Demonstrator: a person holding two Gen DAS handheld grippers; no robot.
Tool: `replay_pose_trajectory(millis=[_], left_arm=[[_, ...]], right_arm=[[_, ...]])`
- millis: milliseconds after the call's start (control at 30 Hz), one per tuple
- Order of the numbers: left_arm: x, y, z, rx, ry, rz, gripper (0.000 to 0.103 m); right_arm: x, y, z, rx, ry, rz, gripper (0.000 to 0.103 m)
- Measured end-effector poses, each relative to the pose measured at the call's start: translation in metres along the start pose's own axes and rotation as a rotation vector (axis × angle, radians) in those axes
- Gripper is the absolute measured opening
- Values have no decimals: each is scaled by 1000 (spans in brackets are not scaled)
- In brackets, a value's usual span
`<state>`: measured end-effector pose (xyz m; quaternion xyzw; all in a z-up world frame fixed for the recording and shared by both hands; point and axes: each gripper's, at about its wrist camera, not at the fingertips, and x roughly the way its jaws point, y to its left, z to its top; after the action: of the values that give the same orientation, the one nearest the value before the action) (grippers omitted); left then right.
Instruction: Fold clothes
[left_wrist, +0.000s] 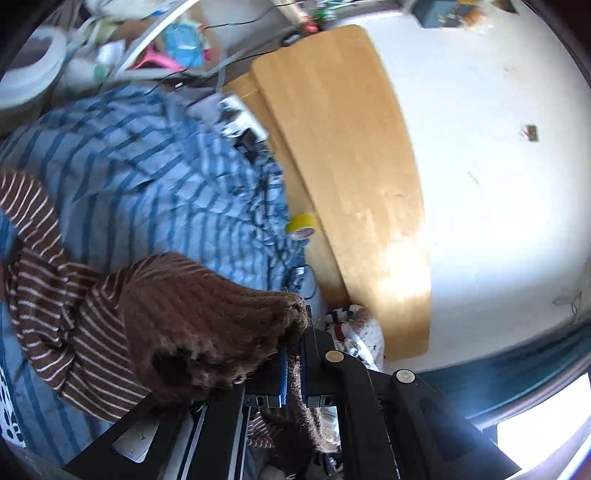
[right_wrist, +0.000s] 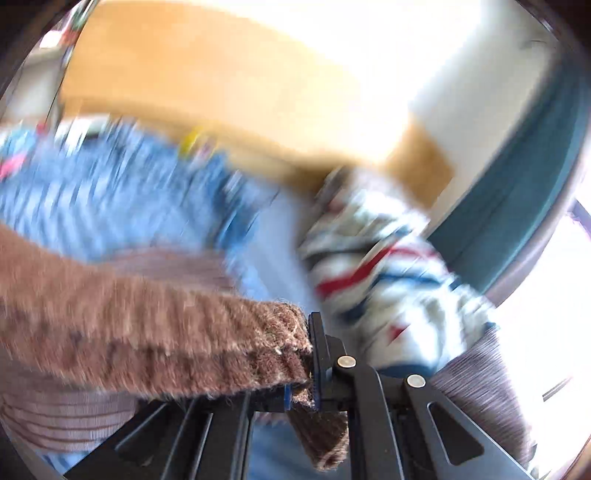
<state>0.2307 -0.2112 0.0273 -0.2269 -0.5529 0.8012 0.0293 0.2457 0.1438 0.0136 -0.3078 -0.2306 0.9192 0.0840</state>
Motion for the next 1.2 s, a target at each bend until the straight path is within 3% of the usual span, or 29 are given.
replay_pose_trajectory(millis=[133, 267, 433, 600, 767, 1033, 1200], left_arm=[[-49, -74, -13, 151, -46, -144, 4], [-112, -122, -29, 274, -119, -283, 4], [-172, -158, -36, 348, -172, -402, 4], [-224, -185, -43, 443, -248, -444, 4], [-228, -185, -42, 478, -256, -429, 4], [-144, -106, -18, 402, -228, -246, 4], [-72, -79, 16, 366, -179, -145, 4]], right_arm=[[-26, -72, 55, 163, -206, -37, 8], [-107, -126, 66, 258, -429, -81, 8], [-175, -156, 78, 293, -621, -148, 8], [-233, -175, 94, 318, -772, -188, 8], [-242, -168, 106, 305, -807, -193, 8], [-130, -103, 94, 170, -664, -153, 8], [-54, -53, 109, 62, -566, -139, 8]])
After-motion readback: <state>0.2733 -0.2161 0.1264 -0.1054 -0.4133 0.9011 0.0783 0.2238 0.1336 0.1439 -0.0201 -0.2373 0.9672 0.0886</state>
